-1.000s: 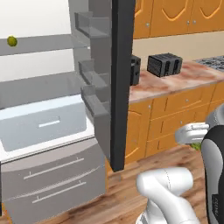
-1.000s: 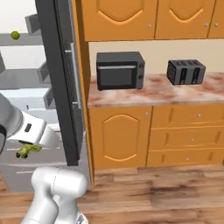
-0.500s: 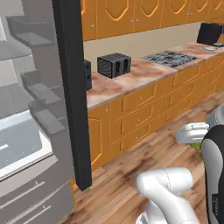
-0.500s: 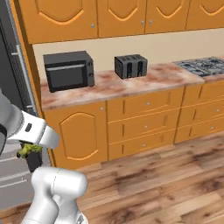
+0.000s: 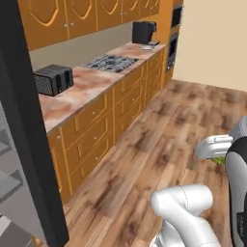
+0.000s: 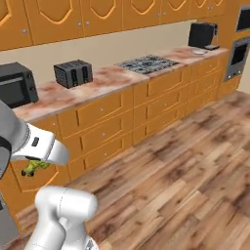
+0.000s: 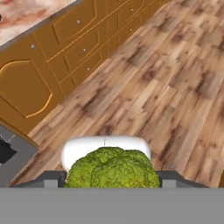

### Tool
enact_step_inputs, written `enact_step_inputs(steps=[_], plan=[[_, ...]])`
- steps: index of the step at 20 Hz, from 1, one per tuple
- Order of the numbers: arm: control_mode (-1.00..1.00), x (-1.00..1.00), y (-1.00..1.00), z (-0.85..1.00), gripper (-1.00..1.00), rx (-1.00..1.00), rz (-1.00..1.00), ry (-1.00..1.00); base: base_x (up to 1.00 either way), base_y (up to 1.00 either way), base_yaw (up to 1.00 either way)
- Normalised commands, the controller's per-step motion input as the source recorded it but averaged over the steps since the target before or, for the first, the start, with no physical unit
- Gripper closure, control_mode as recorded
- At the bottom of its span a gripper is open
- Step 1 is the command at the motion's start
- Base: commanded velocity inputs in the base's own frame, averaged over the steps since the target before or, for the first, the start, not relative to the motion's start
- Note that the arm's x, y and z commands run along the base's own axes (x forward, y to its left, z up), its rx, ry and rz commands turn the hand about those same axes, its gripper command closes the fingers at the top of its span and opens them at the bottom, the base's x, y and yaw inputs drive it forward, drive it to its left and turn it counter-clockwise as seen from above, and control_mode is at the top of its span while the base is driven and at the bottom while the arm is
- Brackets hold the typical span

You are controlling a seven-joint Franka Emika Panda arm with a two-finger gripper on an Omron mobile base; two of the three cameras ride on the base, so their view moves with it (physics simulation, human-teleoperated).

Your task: Pick broccoli from the fridge and place it on the plate on the counter.

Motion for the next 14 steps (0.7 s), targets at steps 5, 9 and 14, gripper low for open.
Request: enact_step_inputs(steps=[5, 9, 14], plan=[[1.0, 0.0, 0.0, 0.0, 1.0, 0.0, 0.0, 0.0, 0.0, -0.06, -0.87], [1.0, 0.0, 0.0, 0.0, 1.0, 0.0, 0.0, 0.0, 0.0, -0.08, -0.89], [1.0, 0.0, 0.0, 0.0, 1.0, 0.0, 0.0, 0.0, 0.0, -0.14, -0.84]])
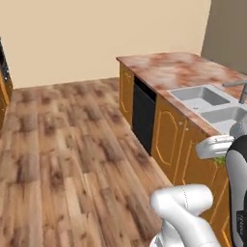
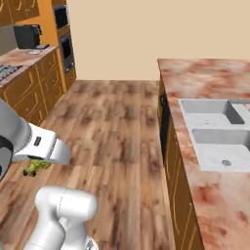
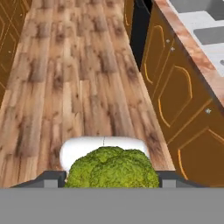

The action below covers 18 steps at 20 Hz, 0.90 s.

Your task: Pick broccoli from the fridge and place it on the plate on the counter.

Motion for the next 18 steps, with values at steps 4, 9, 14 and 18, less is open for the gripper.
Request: enact_step_inputs(steps=[4, 9, 14, 18], plan=[[1.0, 0.0, 0.0, 0.0, 1.0, 0.0, 0.0, 0.0, 0.0, -0.24, -0.73], [1.0, 0.0, 0.0, 0.0, 1.0, 0.0, 0.0, 0.0, 0.0, -0.24, -0.69], [1.0, 0.0, 0.0, 0.0, 1.0, 0.0, 0.0, 0.0, 0.0, -0.28, -0.58], [1.0, 0.0, 0.0, 0.0, 1.0, 0.0, 0.0, 0.0, 0.0, -0.35, -0.46]])
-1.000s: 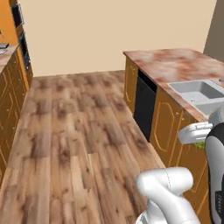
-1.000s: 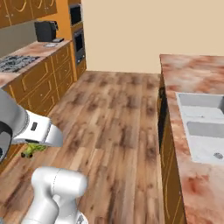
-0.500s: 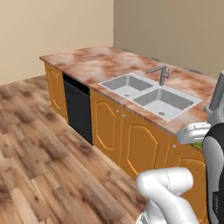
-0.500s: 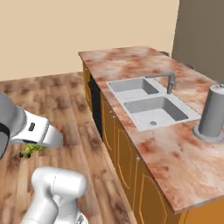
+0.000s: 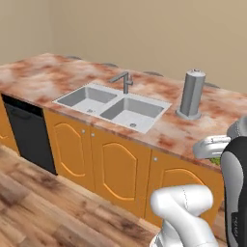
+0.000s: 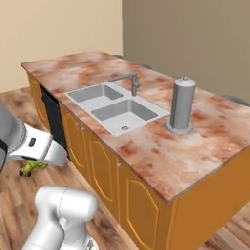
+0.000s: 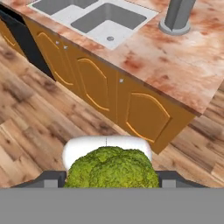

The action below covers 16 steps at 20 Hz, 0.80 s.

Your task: Pick broccoli from the fridge and place it on the plate on the counter.

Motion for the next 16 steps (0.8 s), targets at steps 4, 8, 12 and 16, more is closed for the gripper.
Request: enact_step_inputs(steps=[4, 8, 12, 16], plan=[[1.0, 0.0, 0.0, 0.0, 1.0, 0.0, 0.0, 0.0, 0.0, -0.22, -0.4], [1.0, 0.0, 0.0, 0.0, 1.0, 0.0, 0.0, 0.0, 0.02, -0.07, -0.34], [1.0, 0.0, 0.0, 0.0, 1.0, 0.0, 0.0, 0.0, 0.08, 0.0, -0.3], [1.0, 0.0, 0.0, 0.0, 1.0, 0.0, 0.0, 0.0, 0.1, 0.0, -0.31]])
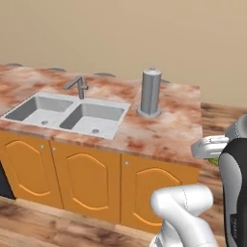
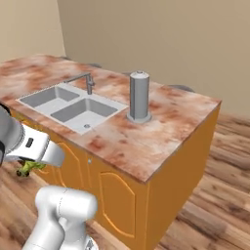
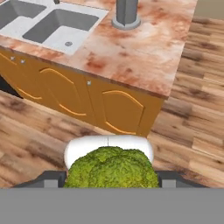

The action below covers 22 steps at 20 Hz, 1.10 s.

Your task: Pick broccoli from the fridge and place it on the plate on the counter.

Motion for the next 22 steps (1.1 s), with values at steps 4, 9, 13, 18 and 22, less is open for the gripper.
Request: enact_step_inputs(steps=[4, 9, 13, 18, 22], plan=[[1.0, 0.0, 0.0, 0.0, 1.0, 0.0, 0.0, 0.0, 0.04, 0.0, -0.43], [1.0, 0.0, 0.0, 0.0, 1.0, 0.0, 0.0, 0.0, 0.0, 0.21, -0.69], [1.0, 0.0, 0.0, 0.0, 1.0, 0.0, 0.0, 0.0, -0.06, 0.18, -0.84], [1.0, 0.0, 0.0, 0.0, 1.0, 0.0, 0.0, 0.0, 0.0, 0.33, -0.84], [1.0, 0.0, 0.0, 0.0, 1.0, 0.0, 0.0, 0.0, 0.0, 0.45, -0.84]])
